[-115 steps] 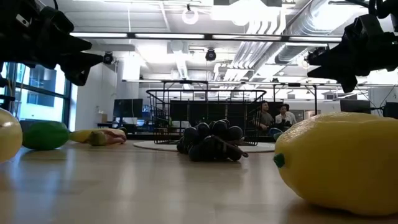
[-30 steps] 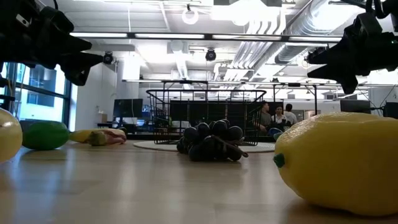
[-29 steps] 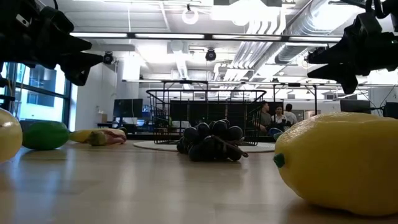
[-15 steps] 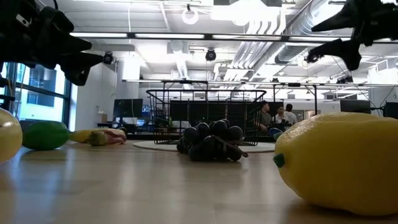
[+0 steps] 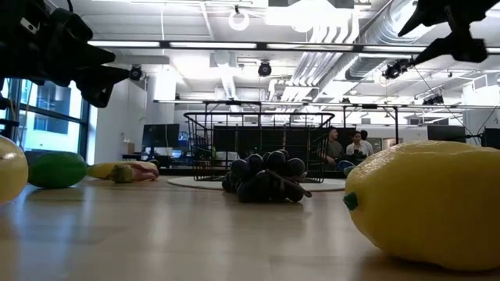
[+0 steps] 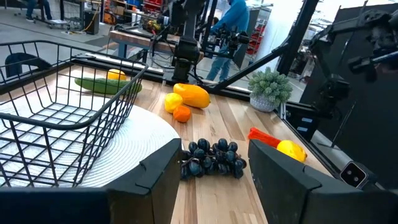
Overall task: Build produce basket
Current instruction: Put the top yellow mango into the wire basket
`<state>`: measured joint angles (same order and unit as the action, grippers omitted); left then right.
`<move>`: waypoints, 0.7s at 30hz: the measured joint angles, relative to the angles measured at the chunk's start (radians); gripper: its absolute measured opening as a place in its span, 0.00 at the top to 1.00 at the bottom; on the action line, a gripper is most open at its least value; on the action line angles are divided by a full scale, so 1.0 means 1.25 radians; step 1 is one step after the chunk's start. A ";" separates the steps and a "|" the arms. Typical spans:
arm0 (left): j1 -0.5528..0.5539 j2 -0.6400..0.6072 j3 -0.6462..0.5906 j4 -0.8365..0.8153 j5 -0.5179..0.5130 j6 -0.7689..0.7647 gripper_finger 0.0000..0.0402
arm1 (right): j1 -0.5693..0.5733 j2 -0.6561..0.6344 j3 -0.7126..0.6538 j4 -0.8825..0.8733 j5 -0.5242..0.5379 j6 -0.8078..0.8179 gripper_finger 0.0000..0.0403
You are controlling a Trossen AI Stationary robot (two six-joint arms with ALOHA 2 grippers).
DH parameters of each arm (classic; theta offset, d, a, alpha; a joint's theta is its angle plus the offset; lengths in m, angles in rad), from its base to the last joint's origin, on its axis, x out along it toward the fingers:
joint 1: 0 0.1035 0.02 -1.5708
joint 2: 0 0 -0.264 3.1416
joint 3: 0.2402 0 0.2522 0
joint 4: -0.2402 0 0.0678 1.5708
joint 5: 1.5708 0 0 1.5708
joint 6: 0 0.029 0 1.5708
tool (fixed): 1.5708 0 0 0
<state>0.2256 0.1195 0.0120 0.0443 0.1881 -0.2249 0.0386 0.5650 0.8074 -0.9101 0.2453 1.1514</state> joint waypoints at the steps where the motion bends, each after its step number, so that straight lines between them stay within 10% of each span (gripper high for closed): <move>1: 0.000 0.000 0.000 0.000 -0.003 -0.003 0.57 | 0.000 0.021 0.015 -0.027 -0.012 0.029 0.36; 21: 0.000 0.000 0.000 0.006 -0.007 -0.216 0.57 | 0.019 0.274 0.044 -0.240 -0.157 0.380 0.36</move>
<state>0.2256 0.1193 0.0124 0.0517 0.1795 -0.4954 0.0628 0.9078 0.8627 -1.2099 0.0490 1.6265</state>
